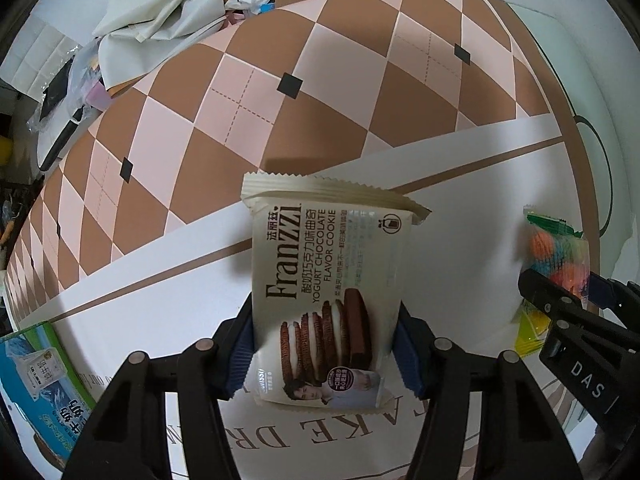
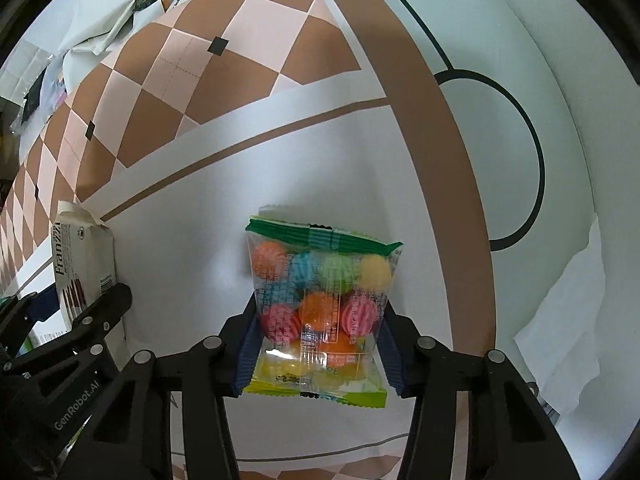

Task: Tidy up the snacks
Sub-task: 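Carry the cookie pack and candy bag into the box and open both tools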

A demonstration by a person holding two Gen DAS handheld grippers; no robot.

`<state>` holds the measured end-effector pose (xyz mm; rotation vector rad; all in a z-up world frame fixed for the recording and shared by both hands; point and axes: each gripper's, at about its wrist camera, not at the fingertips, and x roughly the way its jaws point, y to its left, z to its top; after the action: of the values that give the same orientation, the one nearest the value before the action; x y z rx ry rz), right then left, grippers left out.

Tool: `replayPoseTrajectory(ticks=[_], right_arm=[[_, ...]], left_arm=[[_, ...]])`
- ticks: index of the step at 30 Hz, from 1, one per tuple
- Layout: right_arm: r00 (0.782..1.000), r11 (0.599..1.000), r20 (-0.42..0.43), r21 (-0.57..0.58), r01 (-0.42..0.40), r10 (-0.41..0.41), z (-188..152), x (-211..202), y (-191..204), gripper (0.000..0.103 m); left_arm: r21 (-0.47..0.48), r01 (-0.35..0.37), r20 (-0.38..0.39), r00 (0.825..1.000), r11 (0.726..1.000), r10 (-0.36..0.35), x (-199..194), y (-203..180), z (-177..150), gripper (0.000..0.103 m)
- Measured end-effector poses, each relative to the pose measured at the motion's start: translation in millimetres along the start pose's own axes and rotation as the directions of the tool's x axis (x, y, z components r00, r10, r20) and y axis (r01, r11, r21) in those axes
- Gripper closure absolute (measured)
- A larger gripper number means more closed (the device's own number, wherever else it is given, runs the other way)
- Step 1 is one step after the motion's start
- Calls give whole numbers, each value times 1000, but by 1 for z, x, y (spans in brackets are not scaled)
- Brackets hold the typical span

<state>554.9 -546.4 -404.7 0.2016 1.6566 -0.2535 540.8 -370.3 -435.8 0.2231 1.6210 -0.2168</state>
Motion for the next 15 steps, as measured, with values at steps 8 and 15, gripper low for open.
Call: replayPoseTrajectory(ticks=[8,15], right_arm=[[1000,1000,1,13,-22,22,4,18,-5,52],[996,997,33,-2,-82,82,-19,-8,-1,53]], left_arm=[[-15,27,4,1000,1000,-27,-6,14,8,46],[-28,98,73,993,995,-96,-50,33,-11,47]])
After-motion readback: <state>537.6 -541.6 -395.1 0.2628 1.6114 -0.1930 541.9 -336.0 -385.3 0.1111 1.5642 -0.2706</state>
